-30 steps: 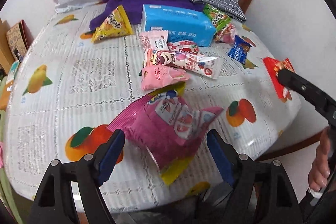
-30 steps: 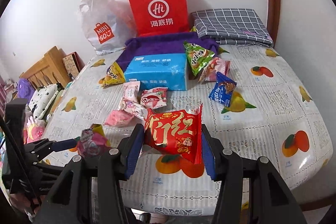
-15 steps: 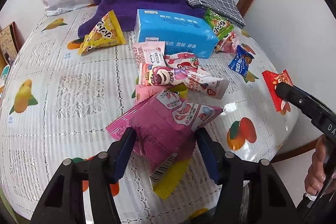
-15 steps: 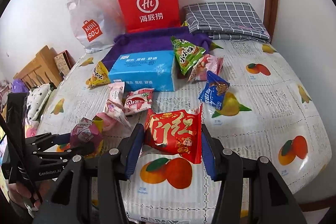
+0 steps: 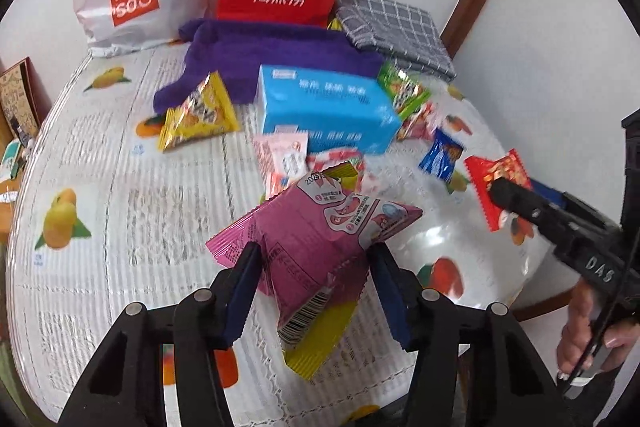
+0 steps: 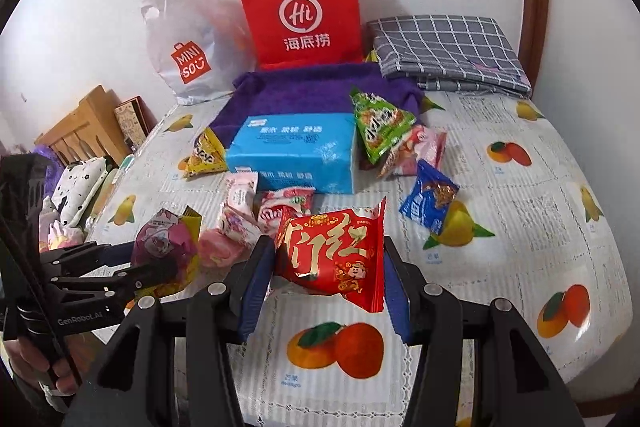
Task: Organize snacks
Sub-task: 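Lift the pink bag with the left tool while the right tool lifts the red packet, then carry both packets over the purple towel and open both tools to drop them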
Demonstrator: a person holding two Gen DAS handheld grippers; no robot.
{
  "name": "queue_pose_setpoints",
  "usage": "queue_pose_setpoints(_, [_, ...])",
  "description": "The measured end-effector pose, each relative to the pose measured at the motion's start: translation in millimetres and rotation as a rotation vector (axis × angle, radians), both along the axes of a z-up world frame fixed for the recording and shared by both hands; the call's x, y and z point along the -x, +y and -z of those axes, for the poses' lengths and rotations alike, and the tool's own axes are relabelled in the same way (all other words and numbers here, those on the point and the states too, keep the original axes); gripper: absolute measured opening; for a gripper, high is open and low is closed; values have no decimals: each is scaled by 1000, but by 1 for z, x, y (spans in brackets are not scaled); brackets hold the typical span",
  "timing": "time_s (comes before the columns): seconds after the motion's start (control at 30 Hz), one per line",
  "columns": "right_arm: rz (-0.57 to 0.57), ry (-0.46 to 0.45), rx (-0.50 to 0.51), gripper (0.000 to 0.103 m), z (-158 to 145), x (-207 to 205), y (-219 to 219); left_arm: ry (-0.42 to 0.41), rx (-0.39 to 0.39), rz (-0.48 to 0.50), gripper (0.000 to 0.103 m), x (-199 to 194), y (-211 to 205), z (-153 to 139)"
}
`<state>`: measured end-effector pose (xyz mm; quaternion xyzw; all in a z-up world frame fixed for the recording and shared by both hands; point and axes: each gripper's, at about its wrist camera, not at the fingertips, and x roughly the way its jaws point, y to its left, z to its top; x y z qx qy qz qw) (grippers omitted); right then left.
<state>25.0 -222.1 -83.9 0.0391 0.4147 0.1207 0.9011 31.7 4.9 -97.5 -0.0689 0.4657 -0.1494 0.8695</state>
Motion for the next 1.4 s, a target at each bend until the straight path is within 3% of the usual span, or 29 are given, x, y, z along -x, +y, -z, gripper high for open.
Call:
queue_pose_setpoints(0.27, [-5, -25, 1, 51, -20, -26, 5, -38, 38, 9, 54, -39, -3, -28])
queue_pose_setpoints(0.7, [11, -70, 2, 51, -45, -112, 12, -93, 33, 7, 54, -120, -4, -64])
queue_pose_setpoints(1.17, [24, -106, 27, 51, -57, -189, 14, -113, 18, -9, 54, -187, 0, -70])
queue_pose_setpoints(1.4, [40, -94, 18, 51, -49, -228, 15, -97, -1, -13, 54, -223, 2, -61])
